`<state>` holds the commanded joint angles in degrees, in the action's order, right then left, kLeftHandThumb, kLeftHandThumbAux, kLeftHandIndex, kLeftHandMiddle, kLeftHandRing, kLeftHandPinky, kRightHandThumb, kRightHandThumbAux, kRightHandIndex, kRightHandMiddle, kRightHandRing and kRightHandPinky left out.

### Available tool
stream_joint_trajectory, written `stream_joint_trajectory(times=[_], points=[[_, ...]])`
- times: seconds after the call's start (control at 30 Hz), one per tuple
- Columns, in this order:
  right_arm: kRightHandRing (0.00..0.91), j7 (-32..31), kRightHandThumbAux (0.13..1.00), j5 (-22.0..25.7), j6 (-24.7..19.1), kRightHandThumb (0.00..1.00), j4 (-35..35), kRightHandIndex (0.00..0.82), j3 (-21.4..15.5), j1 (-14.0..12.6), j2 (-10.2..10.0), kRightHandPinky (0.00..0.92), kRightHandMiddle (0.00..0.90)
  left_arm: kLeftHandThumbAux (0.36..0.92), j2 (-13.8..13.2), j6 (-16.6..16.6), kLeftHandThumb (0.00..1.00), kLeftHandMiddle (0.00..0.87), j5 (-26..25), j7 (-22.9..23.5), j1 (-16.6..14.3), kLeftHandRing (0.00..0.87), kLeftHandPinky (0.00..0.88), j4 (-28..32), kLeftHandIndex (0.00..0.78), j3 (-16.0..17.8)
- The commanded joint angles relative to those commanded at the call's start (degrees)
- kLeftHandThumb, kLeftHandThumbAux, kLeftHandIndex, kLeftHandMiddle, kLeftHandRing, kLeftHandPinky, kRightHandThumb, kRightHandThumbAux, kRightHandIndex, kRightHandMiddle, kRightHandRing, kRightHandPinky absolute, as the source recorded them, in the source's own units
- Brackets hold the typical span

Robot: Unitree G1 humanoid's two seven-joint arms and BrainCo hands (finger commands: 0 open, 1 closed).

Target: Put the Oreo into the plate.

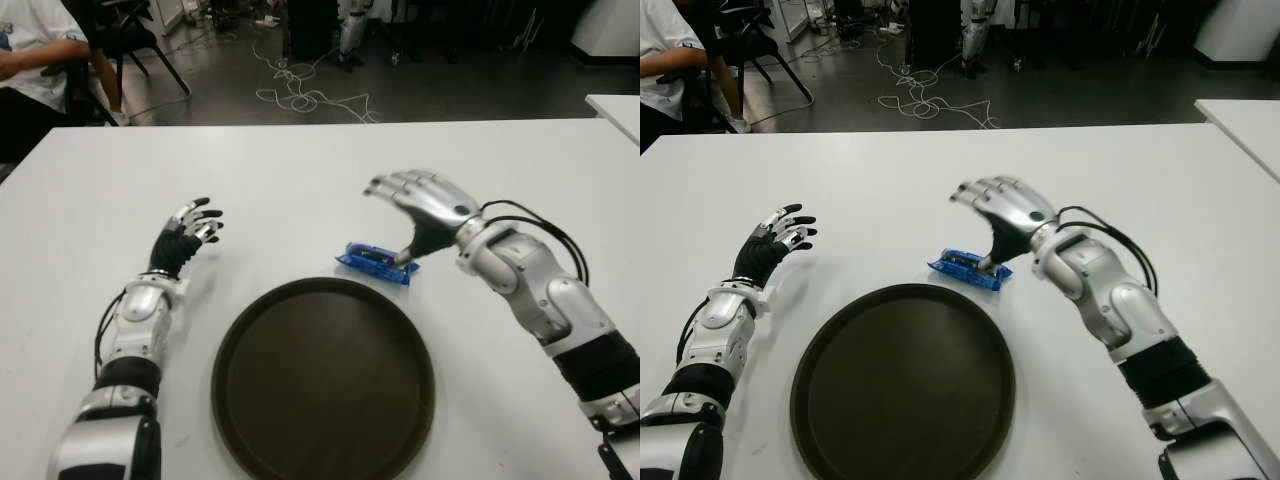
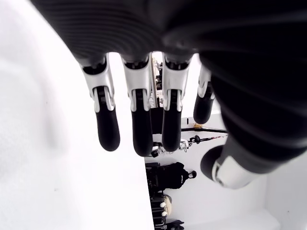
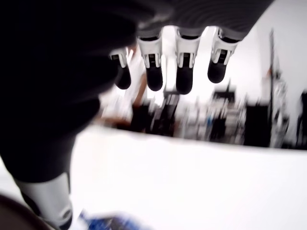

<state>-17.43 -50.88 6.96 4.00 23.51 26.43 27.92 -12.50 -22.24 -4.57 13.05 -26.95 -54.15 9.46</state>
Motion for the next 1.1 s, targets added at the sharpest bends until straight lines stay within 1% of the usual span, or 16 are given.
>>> stream_joint_trajectory(times=[0.17,0.37,0.5,0.6,0.8,1.1], points=[[0.09,-0.9,0.756,-0.1,-0.2,0.0,-0.1,0.082,0.4,0.1,-0.2,0.064,0.11,0.679,0.1,-0.2,0.13,0.286,-0.2,0.1,0.2,0.288,0.336,0.4,0.173,0.0],[0.09,-1.4,0.768,-0.3,-1.0,0.0,0.2,0.085,1.0,0.0,-1.0,0.071,0.111,0.679,0.2,-0.3,0.133,0.294,-0.1,0.0,0.6,0.289,0.331,1.0,0.181,0.0],[0.094,-1.6,0.772,-1.5,-2.2,0.0,0.9,0.089,2.0,0.3,-1.6,0.074,0.114,0.674,0.3,-0.2,0.126,0.295,-0.2,0.2,0.6,0.286,0.323,1.2,0.186,0.0],[0.096,-1.8,0.775,-2.6,-3.1,0.0,1.3,0.091,2.8,0.6,-1.9,0.076,0.115,0.67,0.3,-0.1,0.119,0.297,-0.5,0.5,0.6,0.294,0.337,1.3,0.185,0.1],[0.098,-1.0,0.778,-3.6,-4.2,0.0,1.7,0.091,3.4,0.6,-2.4,0.08,0.116,0.675,0.3,0.3,0.119,0.298,-0.4,0.2,0.7,0.298,0.344,1.4,0.18,0.0],[0.104,-0.9,0.769,-3.9,-7.0,0.0,2.6,0.085,4.2,0.4,-4.2,0.083,0.116,0.678,0.3,0.8,0.146,0.287,-0.3,-0.2,0.6,0.287,0.334,1.4,0.171,0.1]])
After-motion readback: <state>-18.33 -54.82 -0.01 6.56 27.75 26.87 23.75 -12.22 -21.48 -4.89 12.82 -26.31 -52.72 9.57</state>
